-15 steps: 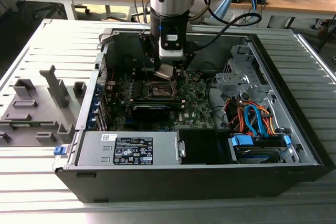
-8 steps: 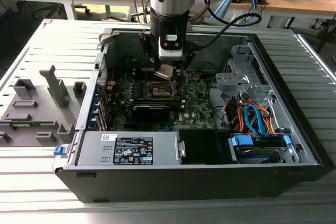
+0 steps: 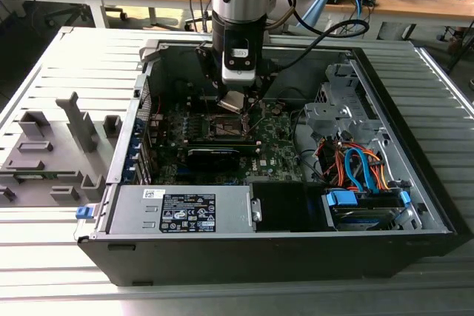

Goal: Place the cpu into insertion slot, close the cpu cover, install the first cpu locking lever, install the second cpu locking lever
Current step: 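Place the cpu into insertion slot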

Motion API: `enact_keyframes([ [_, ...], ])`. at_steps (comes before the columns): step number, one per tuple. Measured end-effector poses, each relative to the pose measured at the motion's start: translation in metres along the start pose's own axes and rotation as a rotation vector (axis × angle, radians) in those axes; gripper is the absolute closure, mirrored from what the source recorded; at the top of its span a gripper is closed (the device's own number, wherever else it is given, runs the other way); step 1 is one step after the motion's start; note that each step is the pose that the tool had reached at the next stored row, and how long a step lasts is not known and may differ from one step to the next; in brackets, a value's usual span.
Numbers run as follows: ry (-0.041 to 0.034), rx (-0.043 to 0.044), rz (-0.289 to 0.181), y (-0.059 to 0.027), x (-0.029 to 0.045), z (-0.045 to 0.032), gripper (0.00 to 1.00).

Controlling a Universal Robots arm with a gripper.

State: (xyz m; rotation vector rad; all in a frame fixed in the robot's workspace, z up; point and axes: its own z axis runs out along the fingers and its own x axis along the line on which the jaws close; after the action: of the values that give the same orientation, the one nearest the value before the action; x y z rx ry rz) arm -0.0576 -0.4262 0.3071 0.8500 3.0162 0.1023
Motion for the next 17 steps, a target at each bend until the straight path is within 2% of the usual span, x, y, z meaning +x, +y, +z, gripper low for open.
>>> enact_keyframes([
  [17, -0.0027, 0.0009, 0.029, 0.0000, 0.0000, 0.0000, 0.46],
])
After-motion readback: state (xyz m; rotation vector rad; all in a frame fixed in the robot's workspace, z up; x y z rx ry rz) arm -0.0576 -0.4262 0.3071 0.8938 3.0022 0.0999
